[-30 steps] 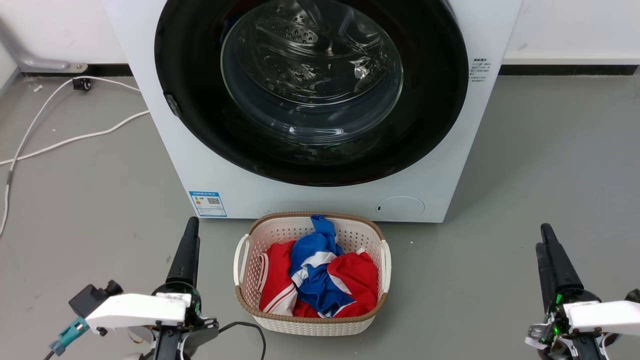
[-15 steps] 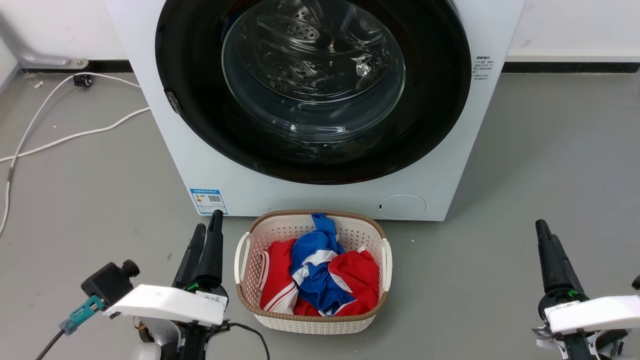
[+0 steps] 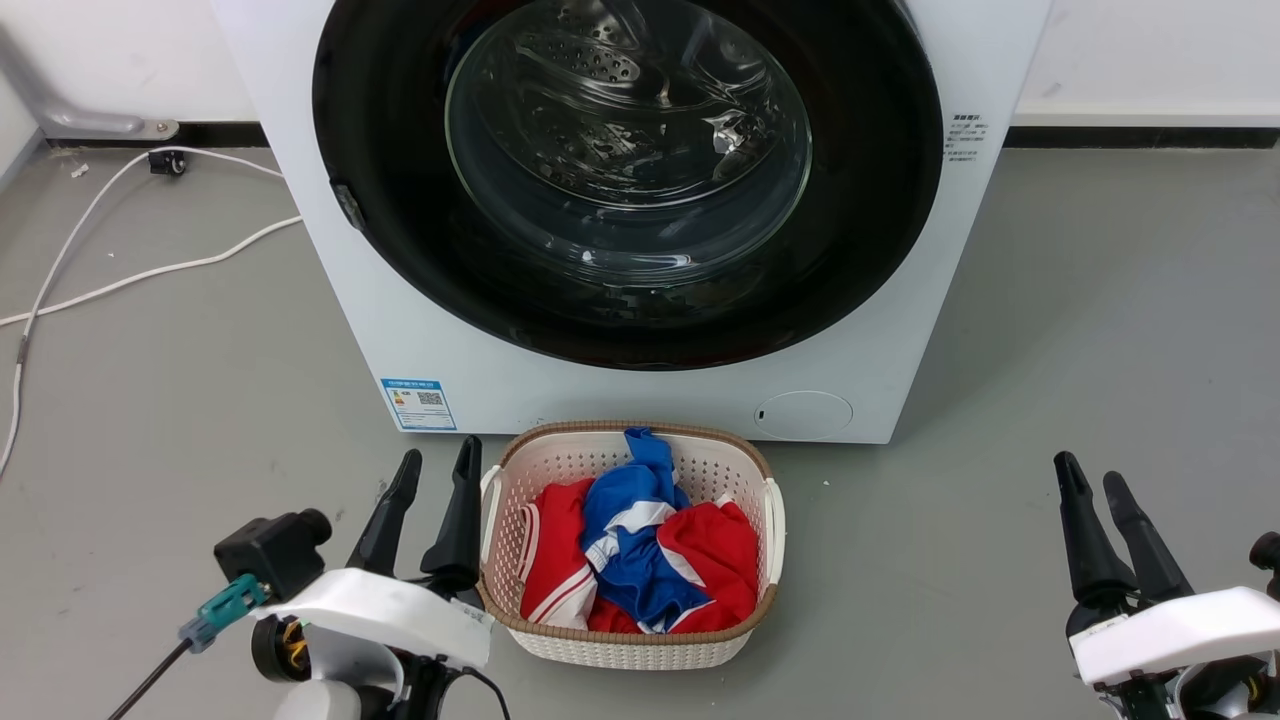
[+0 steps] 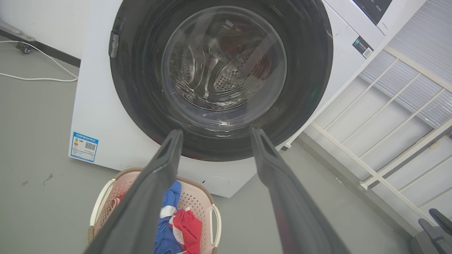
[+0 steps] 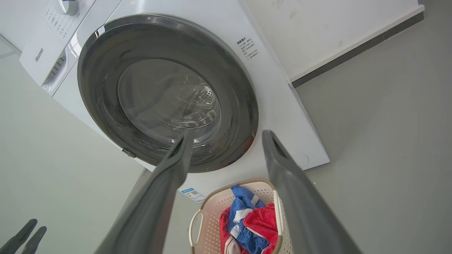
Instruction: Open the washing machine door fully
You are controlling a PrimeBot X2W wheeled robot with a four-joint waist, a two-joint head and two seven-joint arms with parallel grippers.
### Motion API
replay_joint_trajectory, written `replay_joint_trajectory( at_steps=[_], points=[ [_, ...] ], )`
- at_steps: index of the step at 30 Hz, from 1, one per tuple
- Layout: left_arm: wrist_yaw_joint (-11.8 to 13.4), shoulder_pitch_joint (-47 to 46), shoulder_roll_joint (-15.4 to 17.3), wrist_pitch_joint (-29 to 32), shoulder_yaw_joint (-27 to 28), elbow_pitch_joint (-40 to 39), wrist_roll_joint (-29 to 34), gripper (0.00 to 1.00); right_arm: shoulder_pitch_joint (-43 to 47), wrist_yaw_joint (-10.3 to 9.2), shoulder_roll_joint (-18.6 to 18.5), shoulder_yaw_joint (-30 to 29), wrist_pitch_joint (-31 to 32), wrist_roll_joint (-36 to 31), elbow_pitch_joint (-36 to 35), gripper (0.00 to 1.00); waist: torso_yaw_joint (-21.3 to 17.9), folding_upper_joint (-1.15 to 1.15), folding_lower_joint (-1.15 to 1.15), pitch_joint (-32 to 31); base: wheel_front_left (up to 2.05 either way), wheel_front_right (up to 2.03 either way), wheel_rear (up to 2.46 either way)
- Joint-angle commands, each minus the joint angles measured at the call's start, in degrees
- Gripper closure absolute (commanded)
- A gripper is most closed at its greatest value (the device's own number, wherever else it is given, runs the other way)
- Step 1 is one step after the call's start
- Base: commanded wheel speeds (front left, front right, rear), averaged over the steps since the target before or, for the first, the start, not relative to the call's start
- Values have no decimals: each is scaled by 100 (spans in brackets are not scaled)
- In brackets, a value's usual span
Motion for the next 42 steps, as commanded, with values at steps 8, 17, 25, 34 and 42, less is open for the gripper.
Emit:
replay_joint_trajectory(
  at_steps=[8, 17, 25, 34, 42],
  points=[
    [211, -228, 175, -180, -258, 17, 712, 0, 69, 9, 16, -46, 70, -806, -276, 0, -2, 0, 0, 5, 0, 0, 0],
    [389, -231, 278, -302, -431, 113, 1177, 0, 170, 10, 52, -40, 117, -1411, -401, 0, 0, 0, 0, -23, 0, 0, 0],
    [516, -230, 343, -412, -564, 243, 1573, 0, 233, 11, 82, -18, 156, -1918, -555, 0, 13, 0, 0, -23, 0, 0, 0],
    [641, -257, 383, -531, -695, 268, 2002, 0, 321, 12, 115, 15, 224, -2417, -751, 0, 43, 0, 0, -21, 0, 0, 0],
    [710, -243, 391, -627, -745, 245, 2308, 0, 365, 13, 137, 47, 274, -2774, -901, 0, 69, 0, 0, -6, 0, 0, 0]
  ],
)
